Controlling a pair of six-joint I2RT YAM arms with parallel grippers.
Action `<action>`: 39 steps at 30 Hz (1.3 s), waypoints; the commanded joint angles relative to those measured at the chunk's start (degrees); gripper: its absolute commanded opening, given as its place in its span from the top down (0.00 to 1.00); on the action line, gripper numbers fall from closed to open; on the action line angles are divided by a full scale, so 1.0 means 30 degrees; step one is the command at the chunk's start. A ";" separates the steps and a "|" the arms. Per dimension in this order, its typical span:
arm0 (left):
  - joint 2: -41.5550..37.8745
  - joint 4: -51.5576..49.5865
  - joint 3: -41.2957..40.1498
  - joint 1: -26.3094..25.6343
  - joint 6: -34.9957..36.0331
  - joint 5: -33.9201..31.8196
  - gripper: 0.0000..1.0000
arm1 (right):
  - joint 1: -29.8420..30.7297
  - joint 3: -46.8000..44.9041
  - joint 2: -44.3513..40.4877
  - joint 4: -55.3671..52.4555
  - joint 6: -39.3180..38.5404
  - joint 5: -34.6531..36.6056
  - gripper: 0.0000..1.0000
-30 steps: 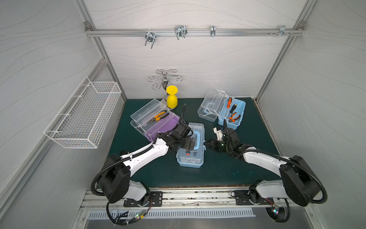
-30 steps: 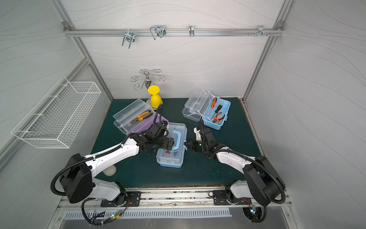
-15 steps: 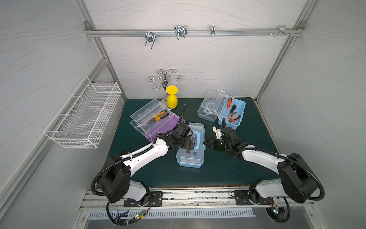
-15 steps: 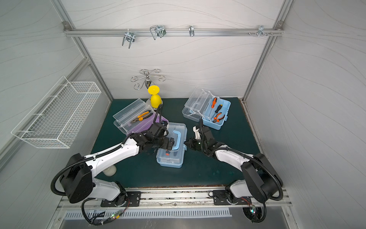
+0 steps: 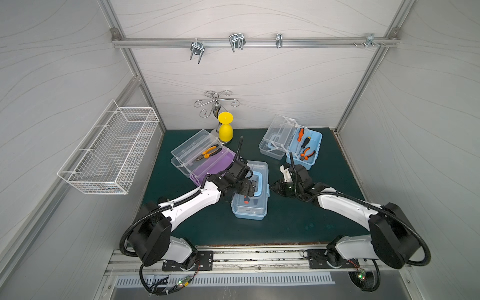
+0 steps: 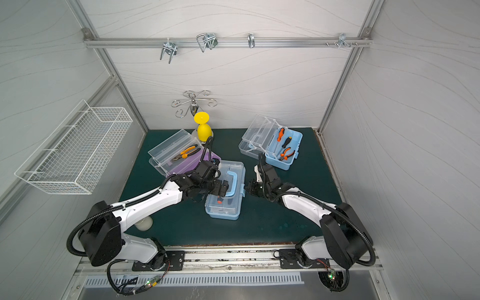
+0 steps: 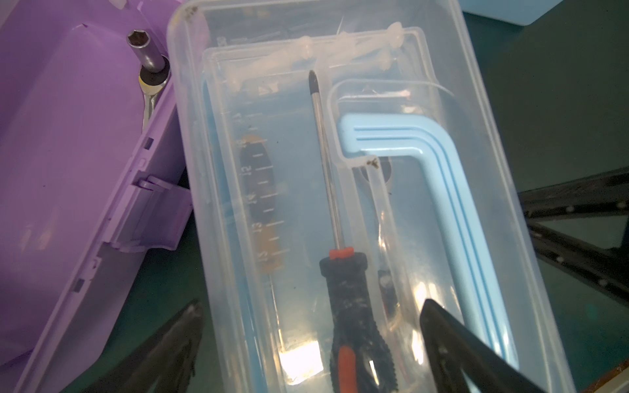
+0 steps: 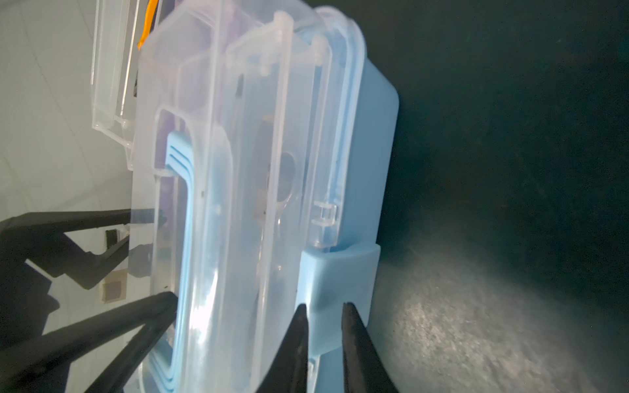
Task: Close toolboxes
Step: Fasten the toolbox latch on the toolbox.
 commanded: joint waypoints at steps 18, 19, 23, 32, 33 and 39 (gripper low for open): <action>0.1209 0.1428 -0.0467 0.0072 -0.0700 0.1374 0.01 | 0.2150 0.4302 0.4913 -0.3963 -0.2216 0.2164 0.77; 0.1234 0.1571 -0.0510 0.0072 -0.0769 0.1554 0.01 | 0.2177 0.4266 0.4985 -0.3640 -0.2151 0.1953 0.77; 0.1419 0.2074 -0.0759 0.0072 -0.1176 0.2165 0.01 | 0.2171 0.3824 0.4989 -0.1944 -0.1748 0.1165 0.77; 0.1940 0.2743 -0.1083 -0.0192 -0.1737 0.2930 0.01 | 0.1943 0.2999 0.5327 0.1503 -0.0358 -0.0991 0.77; 0.1932 0.2772 -0.1123 -0.0192 -0.1730 0.2909 0.01 | 0.1942 0.3103 0.5326 0.1190 -0.0404 -0.0761 0.76; 0.1683 0.2459 -0.0927 -0.0192 -0.1548 0.2660 0.01 | 0.1749 0.3555 0.4051 -0.2646 -0.1536 0.2385 0.66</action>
